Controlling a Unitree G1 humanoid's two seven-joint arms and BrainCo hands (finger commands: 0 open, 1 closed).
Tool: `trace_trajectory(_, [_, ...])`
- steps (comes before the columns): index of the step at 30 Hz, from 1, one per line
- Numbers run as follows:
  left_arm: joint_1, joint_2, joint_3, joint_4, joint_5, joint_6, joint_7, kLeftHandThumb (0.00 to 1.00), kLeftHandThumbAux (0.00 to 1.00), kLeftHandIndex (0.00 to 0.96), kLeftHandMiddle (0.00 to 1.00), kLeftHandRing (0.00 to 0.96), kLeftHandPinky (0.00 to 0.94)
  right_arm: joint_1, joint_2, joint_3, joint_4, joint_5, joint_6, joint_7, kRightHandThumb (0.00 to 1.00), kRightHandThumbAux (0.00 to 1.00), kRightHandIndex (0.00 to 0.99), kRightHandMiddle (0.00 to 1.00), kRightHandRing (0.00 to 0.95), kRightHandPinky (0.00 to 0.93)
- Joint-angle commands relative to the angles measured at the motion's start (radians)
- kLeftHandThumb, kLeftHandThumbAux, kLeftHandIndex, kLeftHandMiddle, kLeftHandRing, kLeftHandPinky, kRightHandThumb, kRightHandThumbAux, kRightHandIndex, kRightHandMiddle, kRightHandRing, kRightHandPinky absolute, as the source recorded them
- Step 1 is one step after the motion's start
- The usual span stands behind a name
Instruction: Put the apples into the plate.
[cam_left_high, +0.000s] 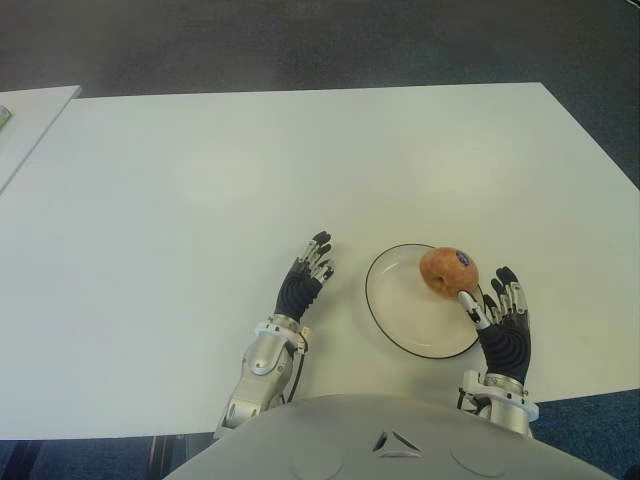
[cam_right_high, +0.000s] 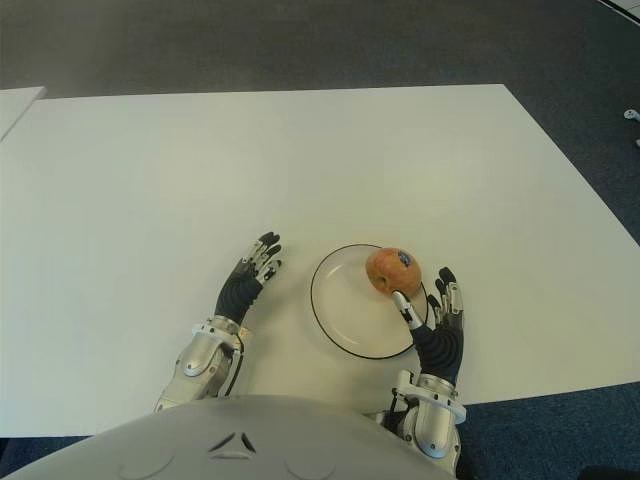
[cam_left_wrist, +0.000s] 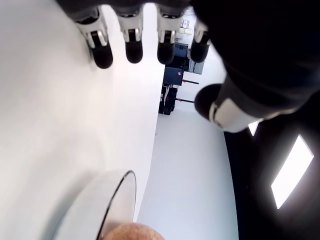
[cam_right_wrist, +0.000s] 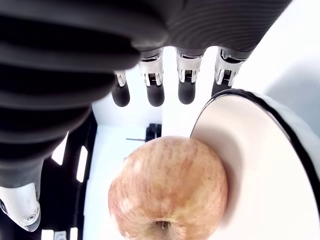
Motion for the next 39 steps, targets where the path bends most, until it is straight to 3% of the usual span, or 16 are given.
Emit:
trace_trajectory(1, [0.013,-0.023,-0.011,0.019,0.007,0.028,0.009,0.083,0.613,0.000,0.000,0.000,0.000,0.061,0.033,-0.006,-0.006,0.012,0.027,-0.002,0.000,0.578,0.000,0.054,0.029,0.002])
trace_trajectory(22, [0.025,-0.020,-0.019,-0.008,0.020,0.019,0.010,0.116,0.578,0.000,0.000,0.000,0.000,0.064,0.029,-0.021,-0.009,0.021,0.030,0.007,0.000,0.572,0.000,0.055,0.030,0.003])
trace_trajectory(30, [0.049,0.044,0.037,-0.101,-0.048,0.057,-0.049,0.097,0.583,0.000,0.000,0.000,0.004,0.075,0.026,-0.026,-0.022,0.027,0.040,0.012,0.000,0.571,0.000,0.051,0.025,0.003])
trace_trajectory(32, [0.028,0.056,0.066,-0.101,-0.067,0.068,-0.062,0.087,0.584,0.000,0.000,0.000,0.004,0.077,0.025,-0.028,-0.023,0.030,0.040,0.014,0.000,0.572,0.000,0.053,0.025,0.005])
trace_trajectory(36, [-0.087,0.082,0.168,0.017,-0.105,0.033,-0.094,0.062,0.584,0.000,0.000,0.000,0.001,0.079,0.025,-0.035,-0.022,0.036,0.039,0.018,0.000,0.571,0.000,0.055,0.026,0.002])
trace_trajectory(39, [-0.182,0.090,0.247,0.205,-0.119,-0.060,-0.105,0.054,0.592,0.000,0.000,0.000,0.009,0.079,0.024,-0.042,-0.017,0.042,0.036,0.022,0.000,0.571,0.000,0.056,0.027,0.000])
